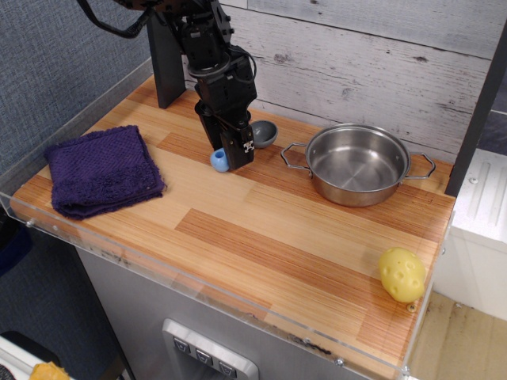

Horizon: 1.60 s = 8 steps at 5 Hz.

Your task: Place the object onto the table.

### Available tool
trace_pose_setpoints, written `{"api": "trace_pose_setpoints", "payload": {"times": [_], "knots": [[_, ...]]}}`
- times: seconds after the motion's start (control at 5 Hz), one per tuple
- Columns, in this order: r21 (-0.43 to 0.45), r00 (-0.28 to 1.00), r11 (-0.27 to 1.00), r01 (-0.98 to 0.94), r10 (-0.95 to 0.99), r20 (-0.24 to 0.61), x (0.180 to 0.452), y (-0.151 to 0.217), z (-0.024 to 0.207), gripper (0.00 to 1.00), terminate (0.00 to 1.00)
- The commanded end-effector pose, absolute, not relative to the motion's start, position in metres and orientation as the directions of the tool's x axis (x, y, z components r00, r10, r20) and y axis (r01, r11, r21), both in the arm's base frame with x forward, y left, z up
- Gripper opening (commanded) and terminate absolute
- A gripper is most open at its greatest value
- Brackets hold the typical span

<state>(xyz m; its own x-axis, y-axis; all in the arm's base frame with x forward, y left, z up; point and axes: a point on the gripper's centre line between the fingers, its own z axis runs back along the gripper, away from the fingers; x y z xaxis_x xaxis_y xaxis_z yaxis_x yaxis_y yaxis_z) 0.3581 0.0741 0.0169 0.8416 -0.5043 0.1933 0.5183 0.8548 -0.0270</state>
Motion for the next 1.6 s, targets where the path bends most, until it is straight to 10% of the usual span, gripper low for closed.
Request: {"api": "trace_pose_setpoints", "payload": {"times": [0.0,0.8,1.4], "knots": [[0.019,0.831,0.851,0.524,-0.516,0.207,0.360,0.076,0.027,0.00,0.00],[0.093,0.840,0.884,0.458,-0.465,0.281,0.345,0.109,0.092,0.00,0.00],[0.155,0.556,0.588,0.794,-0.805,0.208,0.318,0.076,0.138,0.00,0.00]]}}
